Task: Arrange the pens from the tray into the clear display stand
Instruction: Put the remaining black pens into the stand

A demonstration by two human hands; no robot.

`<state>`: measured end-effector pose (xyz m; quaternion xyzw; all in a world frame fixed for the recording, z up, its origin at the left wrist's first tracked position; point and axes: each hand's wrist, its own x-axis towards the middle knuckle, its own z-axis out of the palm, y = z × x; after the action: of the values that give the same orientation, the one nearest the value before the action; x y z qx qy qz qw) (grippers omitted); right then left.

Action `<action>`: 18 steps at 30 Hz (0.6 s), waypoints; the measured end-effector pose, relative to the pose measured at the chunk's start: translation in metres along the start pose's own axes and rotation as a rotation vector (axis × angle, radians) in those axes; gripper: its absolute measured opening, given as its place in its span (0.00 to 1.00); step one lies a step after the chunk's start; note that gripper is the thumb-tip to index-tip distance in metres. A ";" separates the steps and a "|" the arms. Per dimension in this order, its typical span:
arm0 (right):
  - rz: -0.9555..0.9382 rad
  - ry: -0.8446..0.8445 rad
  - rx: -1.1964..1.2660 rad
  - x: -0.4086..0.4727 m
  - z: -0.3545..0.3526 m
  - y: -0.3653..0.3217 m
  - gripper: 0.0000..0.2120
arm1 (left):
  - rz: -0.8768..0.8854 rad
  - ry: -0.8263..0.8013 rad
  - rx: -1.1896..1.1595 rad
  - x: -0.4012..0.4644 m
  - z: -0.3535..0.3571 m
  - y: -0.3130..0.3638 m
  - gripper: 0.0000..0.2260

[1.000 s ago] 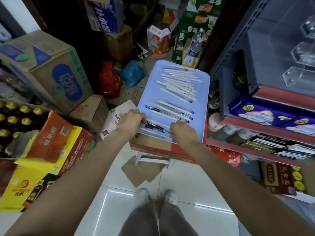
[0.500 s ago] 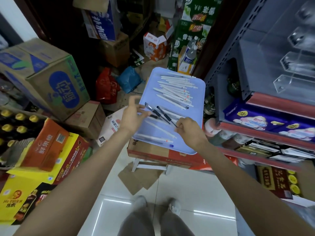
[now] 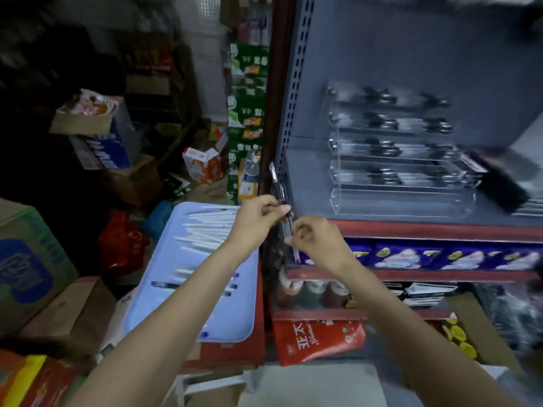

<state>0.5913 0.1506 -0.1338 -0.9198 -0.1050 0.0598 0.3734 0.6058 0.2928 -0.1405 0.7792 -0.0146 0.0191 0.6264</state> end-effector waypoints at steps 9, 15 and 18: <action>-0.082 0.207 0.612 0.018 -0.163 0.067 0.11 | 0.299 -0.192 0.575 0.057 0.103 0.076 0.10; -0.150 0.263 0.697 0.036 -0.210 0.113 0.08 | 0.371 -0.043 0.679 0.077 0.140 0.101 0.09; -0.119 0.335 0.735 0.050 -0.232 0.134 0.08 | 0.393 0.143 0.678 0.083 0.140 0.107 0.09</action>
<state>0.7039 -0.0877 -0.0636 -0.7145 -0.0672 -0.0792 0.6919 0.6848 0.1331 -0.0619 0.9207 -0.1126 0.1967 0.3176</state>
